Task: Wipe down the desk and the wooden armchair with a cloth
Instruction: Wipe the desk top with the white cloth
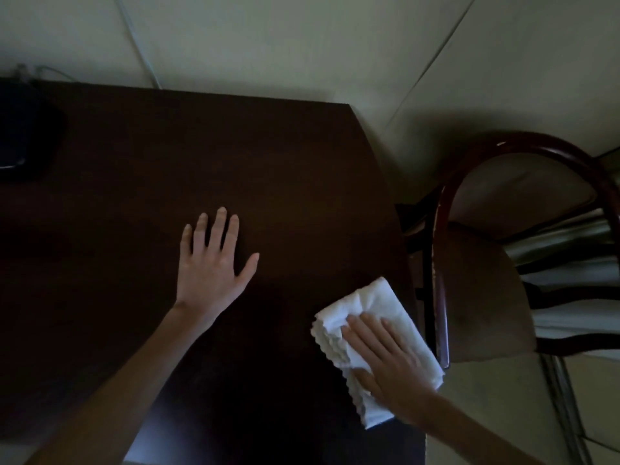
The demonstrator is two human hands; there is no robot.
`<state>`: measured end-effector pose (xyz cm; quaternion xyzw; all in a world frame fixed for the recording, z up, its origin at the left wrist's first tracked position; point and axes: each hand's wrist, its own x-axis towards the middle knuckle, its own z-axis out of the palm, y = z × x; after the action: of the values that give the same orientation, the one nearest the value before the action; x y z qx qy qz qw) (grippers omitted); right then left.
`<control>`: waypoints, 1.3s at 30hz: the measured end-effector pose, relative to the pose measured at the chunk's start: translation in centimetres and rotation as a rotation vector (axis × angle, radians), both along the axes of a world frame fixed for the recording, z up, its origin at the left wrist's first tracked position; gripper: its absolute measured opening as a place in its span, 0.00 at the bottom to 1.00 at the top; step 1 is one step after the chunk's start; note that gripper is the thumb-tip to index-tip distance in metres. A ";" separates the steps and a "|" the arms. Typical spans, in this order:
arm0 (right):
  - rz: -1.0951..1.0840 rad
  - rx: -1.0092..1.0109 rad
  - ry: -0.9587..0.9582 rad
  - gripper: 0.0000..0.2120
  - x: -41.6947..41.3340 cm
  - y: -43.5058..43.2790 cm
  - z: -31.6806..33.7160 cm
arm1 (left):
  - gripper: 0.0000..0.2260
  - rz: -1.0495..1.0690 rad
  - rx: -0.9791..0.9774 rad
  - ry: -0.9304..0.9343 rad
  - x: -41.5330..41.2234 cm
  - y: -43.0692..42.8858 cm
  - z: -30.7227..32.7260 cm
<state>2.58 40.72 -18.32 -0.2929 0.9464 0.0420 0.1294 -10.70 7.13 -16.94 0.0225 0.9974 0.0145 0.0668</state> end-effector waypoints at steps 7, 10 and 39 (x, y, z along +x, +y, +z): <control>-0.232 0.012 0.106 0.26 -21.1 -5.8 0.3 | 0.33 -0.007 0.012 0.039 0.0 -0.3 -0.6; -0.305 0.021 0.134 0.28 -26.2 -6.9 0.3 | 0.33 -0.014 0.019 0.050 -0.1 -0.6 -0.8; -0.287 -0.145 0.051 0.27 -8.6 -3.8 -0.5 | 0.34 -0.035 0.035 0.009 -0.7 -1.2 -0.6</control>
<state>-6.04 36.88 -18.85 -0.1622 0.9820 -0.0380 0.0887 -11.44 5.94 -17.55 0.0414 0.9967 0.0309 0.0620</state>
